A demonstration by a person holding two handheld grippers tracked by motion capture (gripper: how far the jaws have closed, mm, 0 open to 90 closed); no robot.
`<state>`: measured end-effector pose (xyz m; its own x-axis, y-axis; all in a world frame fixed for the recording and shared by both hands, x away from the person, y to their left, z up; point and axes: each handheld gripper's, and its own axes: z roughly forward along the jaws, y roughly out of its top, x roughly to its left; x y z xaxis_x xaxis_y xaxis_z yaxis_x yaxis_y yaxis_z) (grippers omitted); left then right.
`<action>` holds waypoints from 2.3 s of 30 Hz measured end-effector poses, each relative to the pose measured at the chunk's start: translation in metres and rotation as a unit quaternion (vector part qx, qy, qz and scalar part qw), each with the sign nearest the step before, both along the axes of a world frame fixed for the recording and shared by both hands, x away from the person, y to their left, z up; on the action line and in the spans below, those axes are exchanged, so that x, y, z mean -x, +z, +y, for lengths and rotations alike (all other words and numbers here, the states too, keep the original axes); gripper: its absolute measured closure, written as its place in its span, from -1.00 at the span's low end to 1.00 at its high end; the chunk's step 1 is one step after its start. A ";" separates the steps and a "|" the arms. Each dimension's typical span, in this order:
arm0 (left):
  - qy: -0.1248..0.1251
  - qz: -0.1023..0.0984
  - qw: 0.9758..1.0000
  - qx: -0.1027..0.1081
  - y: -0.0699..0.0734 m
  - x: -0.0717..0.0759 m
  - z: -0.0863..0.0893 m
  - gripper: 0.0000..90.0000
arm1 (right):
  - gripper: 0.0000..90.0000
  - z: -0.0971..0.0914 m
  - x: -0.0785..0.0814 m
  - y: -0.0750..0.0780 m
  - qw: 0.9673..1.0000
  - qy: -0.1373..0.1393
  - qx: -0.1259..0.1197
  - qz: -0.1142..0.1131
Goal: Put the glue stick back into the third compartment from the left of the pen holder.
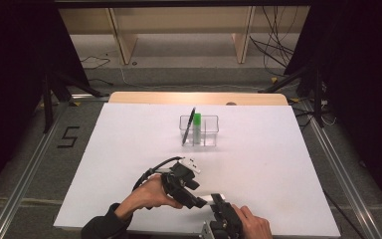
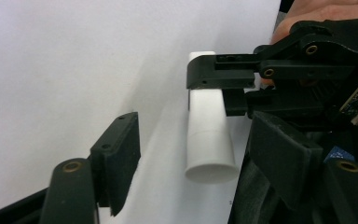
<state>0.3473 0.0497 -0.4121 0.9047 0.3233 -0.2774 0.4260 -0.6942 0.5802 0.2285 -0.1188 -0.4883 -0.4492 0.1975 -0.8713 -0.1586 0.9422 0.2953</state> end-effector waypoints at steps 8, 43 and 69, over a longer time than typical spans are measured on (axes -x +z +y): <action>0.021 -0.008 1.000 0.007 0.004 -0.001 0.024 -0.39 | 0.58 -0.002 -0.001 0.001 1.000 -0.002 -0.012 0.004; 0.167 -0.089 0.966 0.176 -0.038 0.019 0.107 -0.49 | 0.59 -0.026 -0.020 0.019 0.981 -0.029 -0.161 0.101; 0.217 -0.145 0.947 0.190 -0.046 0.028 0.117 -0.63 | 0.58 -0.072 -0.102 0.048 0.785 -0.068 -0.519 0.331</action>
<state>0.3195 0.1663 -0.4585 0.7655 0.6086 -0.2085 0.4079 -0.2086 0.8889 0.3305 -0.1905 -0.4407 -0.6495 0.7321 0.2052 0.4333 0.1346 0.8911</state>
